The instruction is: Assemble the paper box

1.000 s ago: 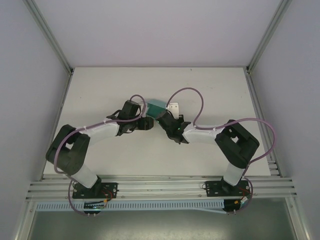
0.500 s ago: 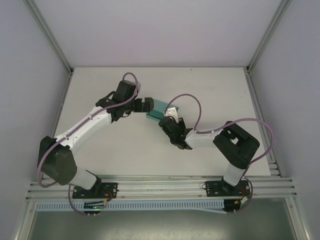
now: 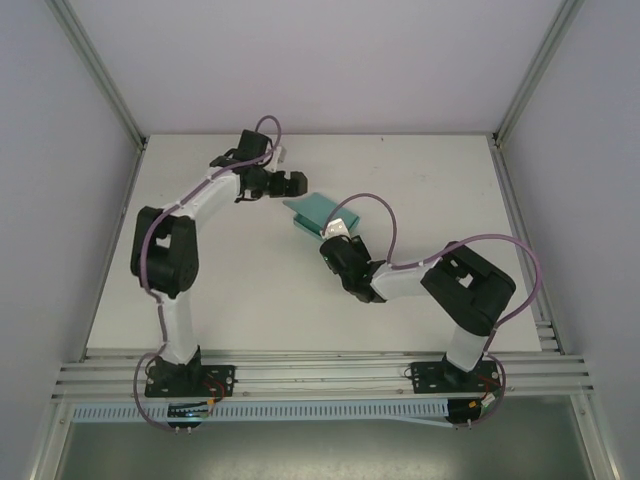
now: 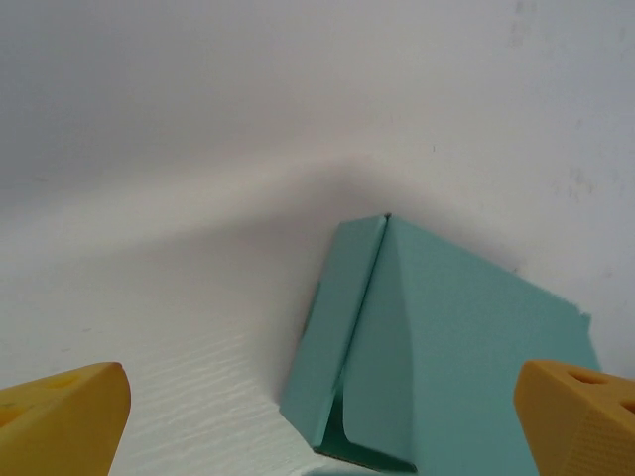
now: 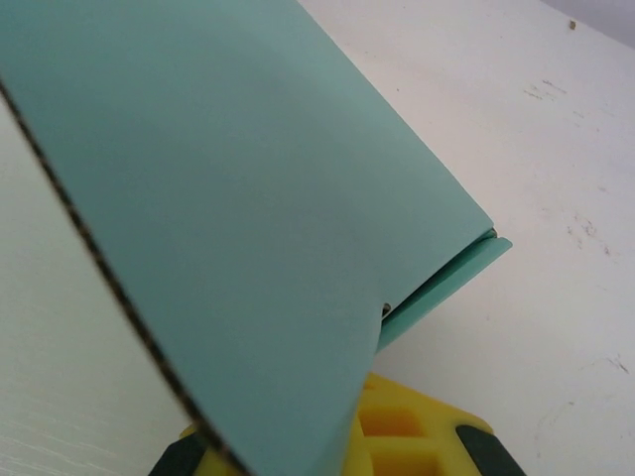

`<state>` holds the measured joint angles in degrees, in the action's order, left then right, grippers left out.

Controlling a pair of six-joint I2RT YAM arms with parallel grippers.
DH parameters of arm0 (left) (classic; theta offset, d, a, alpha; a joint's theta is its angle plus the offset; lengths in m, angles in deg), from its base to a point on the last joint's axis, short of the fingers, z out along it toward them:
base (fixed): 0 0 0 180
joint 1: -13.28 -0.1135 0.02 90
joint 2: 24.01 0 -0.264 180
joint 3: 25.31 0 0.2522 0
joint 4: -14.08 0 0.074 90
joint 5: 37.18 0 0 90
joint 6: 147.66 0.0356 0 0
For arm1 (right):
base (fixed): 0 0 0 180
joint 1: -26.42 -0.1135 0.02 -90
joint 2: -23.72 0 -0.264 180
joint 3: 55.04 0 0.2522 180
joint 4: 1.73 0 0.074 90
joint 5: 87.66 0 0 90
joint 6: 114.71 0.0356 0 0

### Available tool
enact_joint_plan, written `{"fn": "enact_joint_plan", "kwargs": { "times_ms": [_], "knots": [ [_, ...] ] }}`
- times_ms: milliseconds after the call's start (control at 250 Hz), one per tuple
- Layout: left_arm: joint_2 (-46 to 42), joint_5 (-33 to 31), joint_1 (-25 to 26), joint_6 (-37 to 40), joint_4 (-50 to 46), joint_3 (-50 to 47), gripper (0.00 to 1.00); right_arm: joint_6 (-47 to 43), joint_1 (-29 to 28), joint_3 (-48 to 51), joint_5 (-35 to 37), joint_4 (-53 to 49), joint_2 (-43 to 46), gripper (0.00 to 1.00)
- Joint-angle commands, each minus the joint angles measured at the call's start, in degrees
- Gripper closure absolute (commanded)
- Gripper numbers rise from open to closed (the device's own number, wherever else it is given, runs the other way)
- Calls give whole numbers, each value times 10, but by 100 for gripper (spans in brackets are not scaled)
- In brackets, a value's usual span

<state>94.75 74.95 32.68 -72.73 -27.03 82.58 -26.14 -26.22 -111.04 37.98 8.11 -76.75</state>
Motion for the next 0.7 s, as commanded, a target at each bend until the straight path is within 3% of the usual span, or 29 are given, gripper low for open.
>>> {"fn": "enact_joint_plan", "kwargs": {
  "times_ms": [0, 96, 152, 360, 464, 695],
  "knots": [
    [54, 81, 5, 56, -16, 63, 3, -25, 0, 19, -38, -45, -22, 100],
    [88, 114, 5, 70, -30, 91, 9, -26, 3, 21, -33, -51, -19, 100],
    [92, 125, 6, 74, -30, 87, 12, -20, 5, 25, -33, -50, -15, 94],
    [66, 129, 6, 53, 39, -27, 34, 26, 6, 64, -81, -48, 66, 45],
    [61, 120, 6, 42, 58, -64, 38, 42, 7, 95, -112, -53, 141, 29],
    [15, 84, 6, 2, 115, -154, 42, 113, 39, 126, -144, -71, 300, 9]
  ]
}}
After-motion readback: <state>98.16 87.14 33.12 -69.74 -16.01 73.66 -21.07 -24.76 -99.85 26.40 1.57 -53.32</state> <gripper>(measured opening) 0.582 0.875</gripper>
